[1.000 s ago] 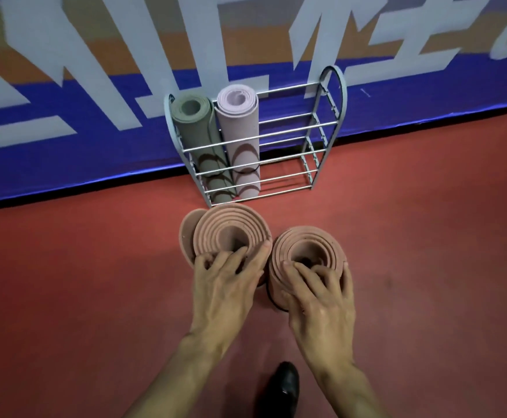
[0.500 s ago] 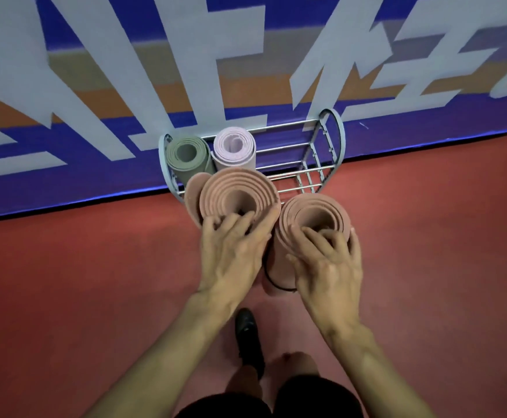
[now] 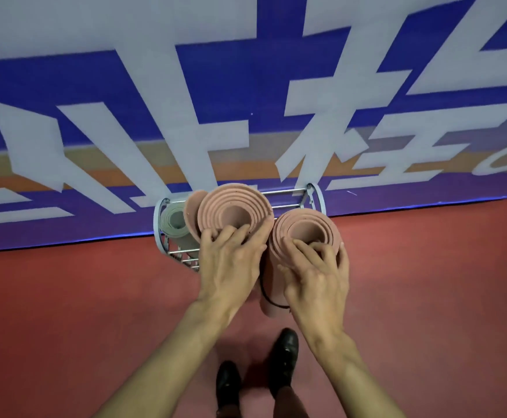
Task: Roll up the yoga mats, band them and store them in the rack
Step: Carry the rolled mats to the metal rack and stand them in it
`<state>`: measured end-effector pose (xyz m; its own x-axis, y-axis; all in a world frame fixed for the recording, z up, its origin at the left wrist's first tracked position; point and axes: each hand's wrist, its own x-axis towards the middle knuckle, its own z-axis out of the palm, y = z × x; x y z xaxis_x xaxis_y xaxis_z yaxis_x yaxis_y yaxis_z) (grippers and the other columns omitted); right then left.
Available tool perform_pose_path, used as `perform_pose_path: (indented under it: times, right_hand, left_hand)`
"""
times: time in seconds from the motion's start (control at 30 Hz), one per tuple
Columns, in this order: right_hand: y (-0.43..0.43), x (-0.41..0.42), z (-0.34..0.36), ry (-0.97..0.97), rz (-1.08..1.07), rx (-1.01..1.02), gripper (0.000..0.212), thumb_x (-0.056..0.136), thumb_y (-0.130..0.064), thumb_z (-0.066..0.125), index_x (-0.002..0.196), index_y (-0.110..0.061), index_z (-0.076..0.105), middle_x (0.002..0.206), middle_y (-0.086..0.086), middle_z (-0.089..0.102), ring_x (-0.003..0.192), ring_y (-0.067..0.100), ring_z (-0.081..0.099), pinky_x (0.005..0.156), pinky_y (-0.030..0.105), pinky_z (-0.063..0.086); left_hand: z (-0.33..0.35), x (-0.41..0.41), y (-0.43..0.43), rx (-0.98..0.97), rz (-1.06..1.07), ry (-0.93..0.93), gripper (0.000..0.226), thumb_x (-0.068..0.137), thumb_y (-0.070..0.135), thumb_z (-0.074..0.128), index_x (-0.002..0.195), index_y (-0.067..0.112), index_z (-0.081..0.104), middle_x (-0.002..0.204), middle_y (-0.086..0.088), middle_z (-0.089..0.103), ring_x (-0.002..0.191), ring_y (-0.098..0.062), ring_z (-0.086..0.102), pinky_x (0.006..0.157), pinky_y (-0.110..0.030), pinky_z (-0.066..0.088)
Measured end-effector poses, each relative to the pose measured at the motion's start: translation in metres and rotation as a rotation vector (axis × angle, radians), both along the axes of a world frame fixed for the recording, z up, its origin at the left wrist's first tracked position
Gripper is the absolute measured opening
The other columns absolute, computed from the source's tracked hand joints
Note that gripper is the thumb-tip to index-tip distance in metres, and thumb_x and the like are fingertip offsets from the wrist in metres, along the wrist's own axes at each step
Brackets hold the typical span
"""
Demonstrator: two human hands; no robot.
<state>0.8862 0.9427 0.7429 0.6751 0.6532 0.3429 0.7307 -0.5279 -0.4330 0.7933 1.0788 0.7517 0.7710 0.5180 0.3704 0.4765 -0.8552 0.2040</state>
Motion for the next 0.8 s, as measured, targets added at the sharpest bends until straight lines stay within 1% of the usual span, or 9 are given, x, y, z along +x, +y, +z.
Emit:
perform_pose_path:
  times: [0.07, 0.13, 0.2, 0.23, 0.27, 0.43, 0.6, 0.73, 0.8]
  right_hand:
    - [0.007, 0.023, 0.02, -0.015, 0.026, 0.045, 0.04, 0.085, -0.026, 0.076, 0.124, -0.02, 0.074, 0.112, -0.01, 0.075, 0.099, 0.022, 0.055, 0.108, 0.063, 0.039]
    - [0.015, 0.046, 0.037, -0.009, 0.057, 0.076, 0.04, 0.08, -0.019, 0.082, 0.119, -0.019, 0.075, 0.107, -0.009, 0.075, 0.095, 0.021, 0.051, 0.11, 0.061, 0.039]
    - [0.021, 0.063, 0.052, 0.003, 0.079, 0.081, 0.04, 0.076, -0.015, 0.084, 0.115, -0.019, 0.075, 0.102, -0.01, 0.074, 0.093, 0.022, 0.051, 0.115, 0.051, 0.034]
    - [0.023, 0.071, 0.059, 0.005, 0.09, 0.081, 0.04, 0.075, -0.014, 0.084, 0.114, -0.019, 0.075, 0.102, -0.011, 0.074, 0.093, 0.022, 0.052, 0.113, 0.046, 0.032]
    - [0.025, 0.079, 0.066, 0.006, 0.1, 0.078, 0.04, 0.075, -0.015, 0.084, 0.114, -0.019, 0.076, 0.102, -0.012, 0.074, 0.093, 0.022, 0.053, 0.112, 0.045, 0.033]
    - [0.04, 0.108, 0.101, 0.02, 0.094, 0.075, 0.04, 0.078, -0.021, 0.083, 0.118, -0.022, 0.076, 0.104, -0.015, 0.074, 0.096, 0.022, 0.054, 0.104, 0.057, 0.043]
    - [0.054, 0.128, 0.136, 0.032, 0.063, 0.078, 0.043, 0.076, -0.018, 0.087, 0.117, -0.023, 0.076, 0.104, -0.015, 0.073, 0.1, 0.017, 0.049, 0.089, 0.055, 0.053]
    - [0.062, 0.136, 0.152, 0.044, 0.05, 0.122, 0.048, 0.073, -0.016, 0.09, 0.119, -0.022, 0.077, 0.107, -0.015, 0.068, 0.102, 0.018, 0.052, 0.088, 0.055, 0.054]
    - [0.064, 0.137, 0.16, 0.046, 0.054, 0.128, 0.047, 0.073, -0.017, 0.089, 0.119, -0.021, 0.077, 0.114, -0.014, 0.06, 0.102, 0.018, 0.052, 0.089, 0.057, 0.054]
  left_hand:
    - [0.02, 0.021, 0.003, 0.008, 0.042, -0.034, 0.046, 0.098, 0.031, 0.059, 0.144, 0.032, 0.061, 0.099, 0.008, 0.074, 0.082, -0.022, 0.063, 0.077, -0.042, 0.039]
    - [0.036, 0.04, 0.007, -0.002, 0.078, -0.044, 0.047, 0.097, 0.031, 0.058, 0.144, 0.033, 0.061, 0.095, 0.008, 0.073, 0.081, -0.022, 0.062, 0.079, -0.041, 0.035]
    - [0.05, 0.054, 0.007, -0.039, 0.12, -0.04, 0.048, 0.097, 0.032, 0.058, 0.145, 0.033, 0.06, 0.095, 0.008, 0.074, 0.082, -0.022, 0.061, 0.081, -0.04, 0.034]
    - [0.057, 0.061, 0.009, -0.063, 0.136, -0.035, 0.048, 0.097, 0.032, 0.058, 0.145, 0.034, 0.06, 0.096, 0.008, 0.075, 0.083, -0.022, 0.061, 0.082, -0.04, 0.035]
    - [0.064, 0.068, 0.011, -0.086, 0.144, -0.032, 0.048, 0.096, 0.032, 0.058, 0.144, 0.034, 0.061, 0.097, 0.008, 0.075, 0.084, -0.022, 0.062, 0.083, -0.041, 0.036]
    - [0.102, 0.099, 0.027, -0.107, 0.136, -0.076, 0.047, 0.093, 0.031, 0.062, 0.14, 0.033, 0.065, 0.089, 0.008, 0.075, 0.082, -0.024, 0.061, 0.083, -0.044, 0.037]
    - [0.135, 0.122, 0.049, -0.099, 0.102, -0.128, 0.045, 0.091, 0.03, 0.067, 0.136, 0.032, 0.068, 0.085, 0.007, 0.076, 0.078, -0.025, 0.059, 0.082, -0.044, 0.037]
    - [0.15, 0.132, 0.061, -0.113, 0.075, -0.163, 0.046, 0.088, 0.031, 0.069, 0.133, 0.033, 0.07, 0.084, 0.007, 0.076, 0.077, -0.024, 0.06, 0.083, -0.043, 0.036]
    - [0.158, 0.135, 0.065, -0.129, 0.068, -0.174, 0.046, 0.086, 0.031, 0.07, 0.131, 0.033, 0.072, 0.084, 0.007, 0.077, 0.077, -0.024, 0.06, 0.084, -0.043, 0.037]
